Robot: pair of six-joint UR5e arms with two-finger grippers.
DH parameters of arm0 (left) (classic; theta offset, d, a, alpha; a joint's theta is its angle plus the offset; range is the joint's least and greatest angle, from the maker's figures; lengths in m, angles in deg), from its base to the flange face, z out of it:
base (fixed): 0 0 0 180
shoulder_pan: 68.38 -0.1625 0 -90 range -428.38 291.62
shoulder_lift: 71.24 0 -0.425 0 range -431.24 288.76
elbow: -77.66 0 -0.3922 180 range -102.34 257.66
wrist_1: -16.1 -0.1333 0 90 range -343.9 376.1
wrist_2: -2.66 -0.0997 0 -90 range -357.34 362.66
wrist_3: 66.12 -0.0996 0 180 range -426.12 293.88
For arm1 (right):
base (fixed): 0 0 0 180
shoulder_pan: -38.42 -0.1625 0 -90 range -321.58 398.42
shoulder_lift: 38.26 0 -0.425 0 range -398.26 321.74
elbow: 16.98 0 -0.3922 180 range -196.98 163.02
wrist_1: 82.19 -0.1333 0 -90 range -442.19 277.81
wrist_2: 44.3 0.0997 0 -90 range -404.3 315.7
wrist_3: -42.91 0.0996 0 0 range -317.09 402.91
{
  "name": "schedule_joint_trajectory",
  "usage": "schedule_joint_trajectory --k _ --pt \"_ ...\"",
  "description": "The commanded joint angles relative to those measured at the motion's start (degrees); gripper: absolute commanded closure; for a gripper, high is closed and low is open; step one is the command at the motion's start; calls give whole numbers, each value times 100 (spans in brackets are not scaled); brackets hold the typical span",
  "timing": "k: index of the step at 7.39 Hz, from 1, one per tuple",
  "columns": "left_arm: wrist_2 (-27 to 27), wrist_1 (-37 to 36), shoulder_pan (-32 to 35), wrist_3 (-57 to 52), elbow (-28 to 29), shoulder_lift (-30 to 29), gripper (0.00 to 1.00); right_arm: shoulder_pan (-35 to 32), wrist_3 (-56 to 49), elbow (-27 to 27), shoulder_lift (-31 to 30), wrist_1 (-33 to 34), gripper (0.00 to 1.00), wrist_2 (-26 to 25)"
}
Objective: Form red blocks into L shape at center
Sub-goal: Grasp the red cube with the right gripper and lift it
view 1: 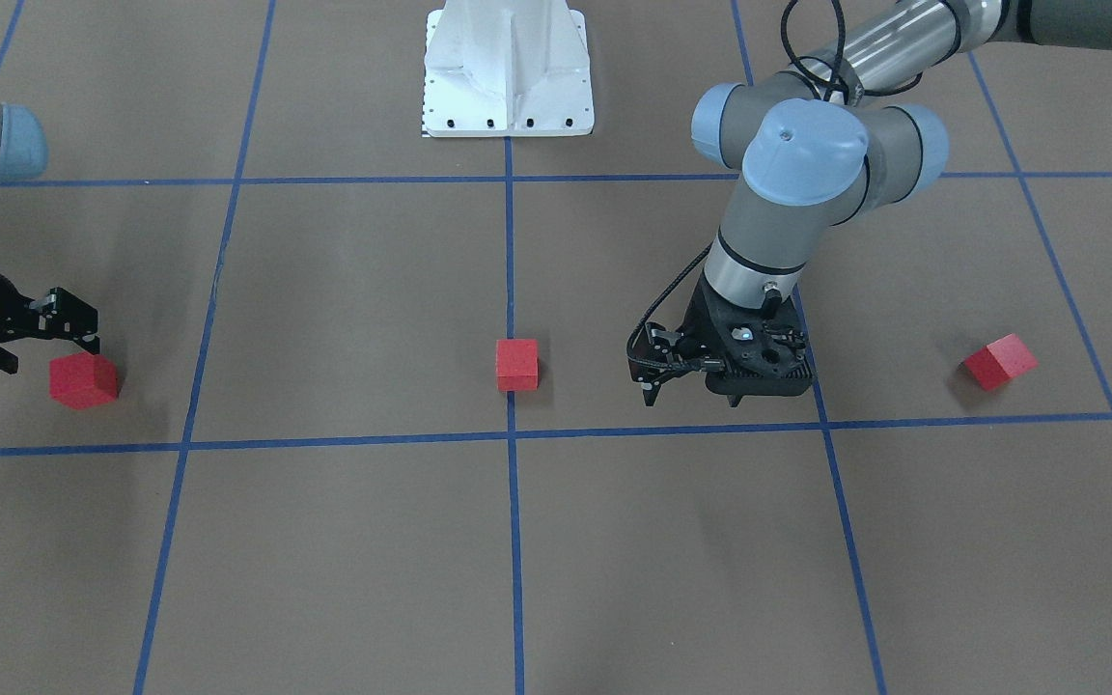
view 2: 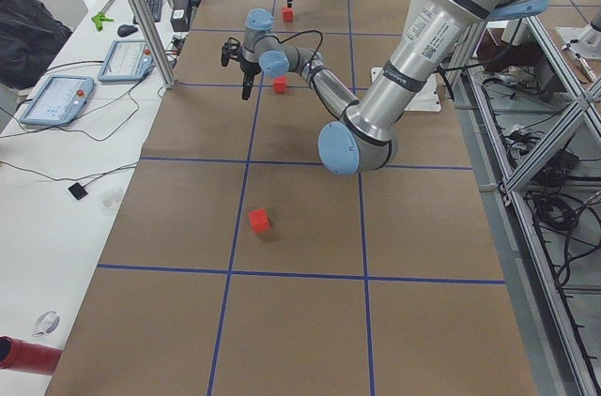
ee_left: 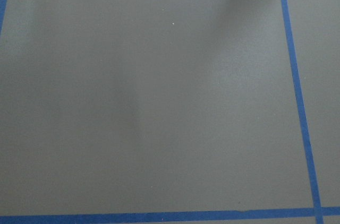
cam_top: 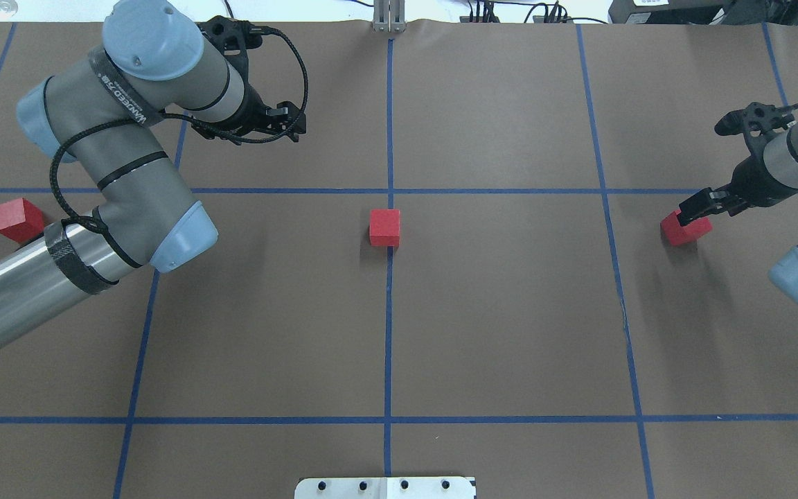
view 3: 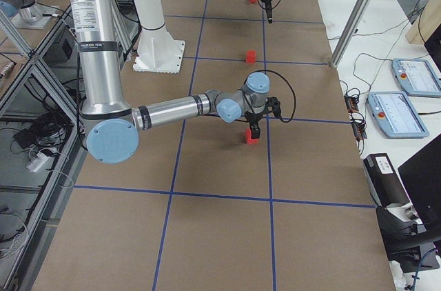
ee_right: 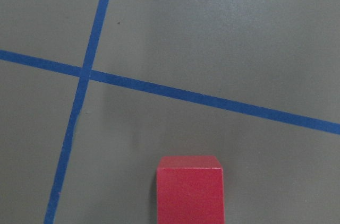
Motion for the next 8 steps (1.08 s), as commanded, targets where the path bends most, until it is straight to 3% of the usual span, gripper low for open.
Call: schedule_joint_trajectory --k 1,3,4,5,6,7,8 --pt "0 9 3 -2 -4 15 0 221 -9 -245 56 -5 1 -62" --pt "0 9 3 -2 -4 15 0 292 8 -456 153 -5 2 -230" --pt "0 9 12 -2 -4 15 0 283 52 -387 179 3 41 -221" --pt "0 9 21 -2 -4 15 0 275 61 -334 188 3 89 -212" --pt "0 9 38 -2 -4 67 0 275 52 -264 188 3 100 -186" --pt "9 53 82 -11 -39 129 0 231 61 33 197 82 100 -143" --pt "148 53 187 -203 -291 443 0 196 61 619 258 666 100 -46"
